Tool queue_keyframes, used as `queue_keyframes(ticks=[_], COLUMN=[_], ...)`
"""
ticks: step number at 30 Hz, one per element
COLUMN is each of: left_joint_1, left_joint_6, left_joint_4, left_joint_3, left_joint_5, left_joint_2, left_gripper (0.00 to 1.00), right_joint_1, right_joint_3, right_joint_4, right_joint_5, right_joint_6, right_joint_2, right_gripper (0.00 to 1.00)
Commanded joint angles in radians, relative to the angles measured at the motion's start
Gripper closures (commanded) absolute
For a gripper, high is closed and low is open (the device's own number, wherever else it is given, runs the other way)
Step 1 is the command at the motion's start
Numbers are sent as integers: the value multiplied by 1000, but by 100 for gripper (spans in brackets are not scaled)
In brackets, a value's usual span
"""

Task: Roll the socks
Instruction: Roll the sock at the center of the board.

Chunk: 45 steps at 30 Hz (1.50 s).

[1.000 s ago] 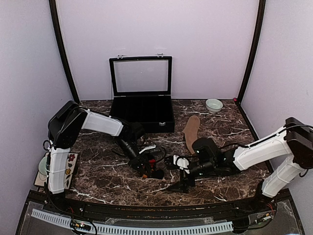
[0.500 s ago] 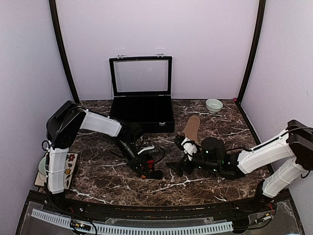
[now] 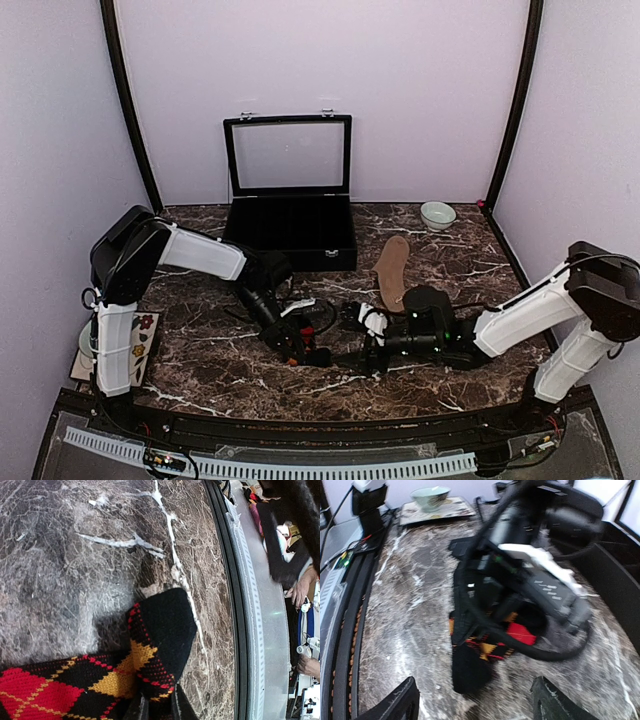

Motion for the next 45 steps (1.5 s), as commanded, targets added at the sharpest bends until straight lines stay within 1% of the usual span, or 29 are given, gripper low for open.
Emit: queue_keyframes(ticks=[1,4,9,12,15,17,19,20,21,23,24,25,28,29,31,36,38,40,42,45], left_joint_1=[6,6,6,6,6,6,6,5,6,6,6,7,17,21,27,85,134,150,149,141], left_joint_6=[-3,3,10,11,27,37,39,40,38,35,33,34,35,41,43,54,32,-23,-68,-112], left_joint_4=[-39,-34,-39,-41,-54,-59,-57,-58,-59,-66,-69,-76,-112,-127,-145,-186,-157,-91,-38,27], left_joint_3=[-40,-43,-36,-38,-37,-40,-43,-44,-44,-36,-31,-23,1,4,5,6,-3,-21,-27,-20], left_joint_5=[-162,-156,-159,-153,-145,-145,-149,-147,-144,-144,-149,-152,-120,-103,-103,-131,-159,-243,-292,-331], left_joint_2=[12,3,0,-1,-3,-6,-5,-6,-5,-9,-16,-30,-86,-106,-144,-201,-213,-214,-199,-164], left_gripper=[88,88,88,88,88,88,88,86,84,71,65,62,52,38,34,33,34,41,48,52], right_joint_1=[4,3,-6,-13,-18,-19,-18,-18,-18,-19,-19,-18,-18,-18,-17,-17,-16,-15,-11,4], right_joint_3=[73,122,179,208,229,235,235,239,248,275,281,281,266,262,265,277,274,261,254,252], right_joint_4=[13,22,40,75,98,101,112,114,101,52,37,28,23,14,-20,-104,-115,-105,-96,-92], right_joint_5=[-176,-195,-229,-221,-238,-235,-239,-246,-252,-262,-264,-268,-257,-252,-238,-194,-183,-172,-161,-123], right_joint_6=[-95,-119,-143,-122,-114,-125,-123,-118,-118,-119,-116,-114,-111,-116,-132,-167,-166,-162,-156,-156], right_joint_2=[104,171,286,338,373,394,407,410,416,431,440,446,448,447,446,447,442,435,430,423], right_gripper=[26,30,42,55,64,67,73,78,84,89,90,90,91,91,92,94,95,96,96,98])
